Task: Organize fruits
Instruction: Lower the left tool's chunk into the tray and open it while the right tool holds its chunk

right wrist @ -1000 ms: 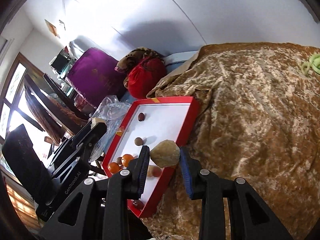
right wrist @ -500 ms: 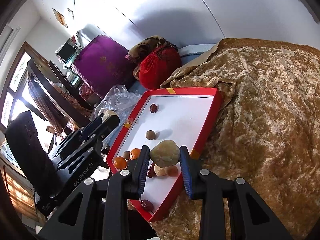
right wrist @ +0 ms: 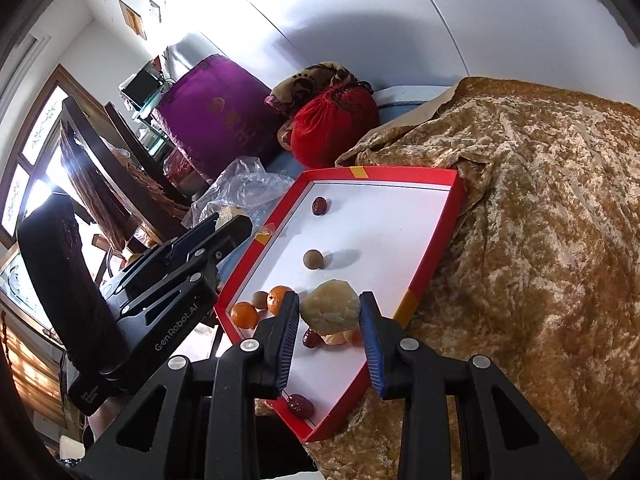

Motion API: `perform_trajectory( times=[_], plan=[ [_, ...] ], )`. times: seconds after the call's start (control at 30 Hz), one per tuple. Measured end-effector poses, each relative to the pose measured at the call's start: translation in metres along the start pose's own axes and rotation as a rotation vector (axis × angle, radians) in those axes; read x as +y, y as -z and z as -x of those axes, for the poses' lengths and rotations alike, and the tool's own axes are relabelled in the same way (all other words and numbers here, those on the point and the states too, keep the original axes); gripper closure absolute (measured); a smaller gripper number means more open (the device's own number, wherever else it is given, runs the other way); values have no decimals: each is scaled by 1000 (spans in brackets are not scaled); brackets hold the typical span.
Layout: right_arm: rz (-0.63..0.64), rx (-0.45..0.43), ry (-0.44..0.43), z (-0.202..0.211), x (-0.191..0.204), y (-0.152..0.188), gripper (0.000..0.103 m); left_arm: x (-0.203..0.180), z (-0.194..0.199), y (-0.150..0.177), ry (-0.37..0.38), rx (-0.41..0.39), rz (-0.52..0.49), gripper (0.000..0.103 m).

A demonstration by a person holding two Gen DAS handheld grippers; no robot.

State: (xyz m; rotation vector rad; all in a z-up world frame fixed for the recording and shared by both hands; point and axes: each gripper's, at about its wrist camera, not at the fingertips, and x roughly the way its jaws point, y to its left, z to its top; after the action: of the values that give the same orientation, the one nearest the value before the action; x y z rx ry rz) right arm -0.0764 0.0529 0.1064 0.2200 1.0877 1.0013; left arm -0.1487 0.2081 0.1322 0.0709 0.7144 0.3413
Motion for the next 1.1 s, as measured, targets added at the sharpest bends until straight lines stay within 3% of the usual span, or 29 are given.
perform_trajectory(
  times=[1.1],
  plan=[
    [126,124,38,-42,28,33,71,16,-12,8,-74,54,17,75]
  ],
)
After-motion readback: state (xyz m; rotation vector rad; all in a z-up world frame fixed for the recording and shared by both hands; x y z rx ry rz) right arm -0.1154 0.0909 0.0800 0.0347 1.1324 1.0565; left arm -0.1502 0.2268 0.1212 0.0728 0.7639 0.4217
